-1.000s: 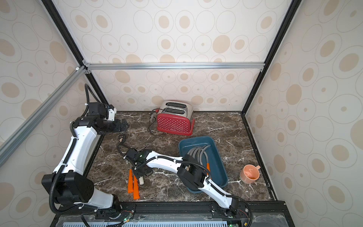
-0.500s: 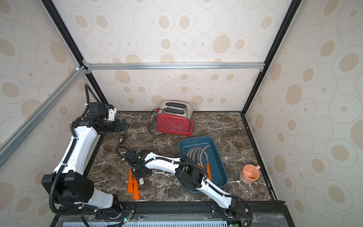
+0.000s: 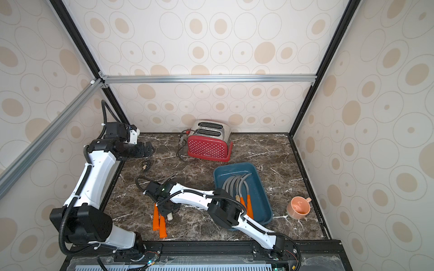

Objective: Put small sickles into storage boxes
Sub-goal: Pick up the sickle at the center of the board.

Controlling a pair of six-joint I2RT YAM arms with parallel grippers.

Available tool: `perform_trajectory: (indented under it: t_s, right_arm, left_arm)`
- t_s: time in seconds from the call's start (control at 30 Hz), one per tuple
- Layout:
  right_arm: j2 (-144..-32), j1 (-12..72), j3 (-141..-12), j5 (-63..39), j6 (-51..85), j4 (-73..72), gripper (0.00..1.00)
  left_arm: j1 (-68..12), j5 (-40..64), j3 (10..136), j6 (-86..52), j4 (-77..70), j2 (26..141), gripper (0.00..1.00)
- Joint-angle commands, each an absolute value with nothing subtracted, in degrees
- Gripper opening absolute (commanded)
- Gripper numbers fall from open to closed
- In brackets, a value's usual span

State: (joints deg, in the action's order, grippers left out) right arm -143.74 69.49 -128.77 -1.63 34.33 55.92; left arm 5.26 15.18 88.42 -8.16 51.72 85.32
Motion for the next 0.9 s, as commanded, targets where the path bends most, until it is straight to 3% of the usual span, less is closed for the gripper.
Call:
perform_trajectory:
  t_s: [0.0, 0.43, 0.87]
  right_arm:
    - [-146.25, 70.04, -129.59, 1.21, 35.14, 61.26, 0.43]
    - [-147.18, 70.29, -129.58, 2.99, 34.72, 62.95, 0.33]
    - [-145.36, 70.09, -128.42, 7.97, 32.40, 64.23, 0.10]
  left_arm:
    - [5.69, 15.80, 90.61, -7.84, 51.67, 84.81, 0.99]
    - [5.63, 16.42, 92.13, -7.68, 52.23, 85.61, 0.99]
    - [5.68, 17.06, 92.37, -8.13, 51.94, 85.69, 0.99]
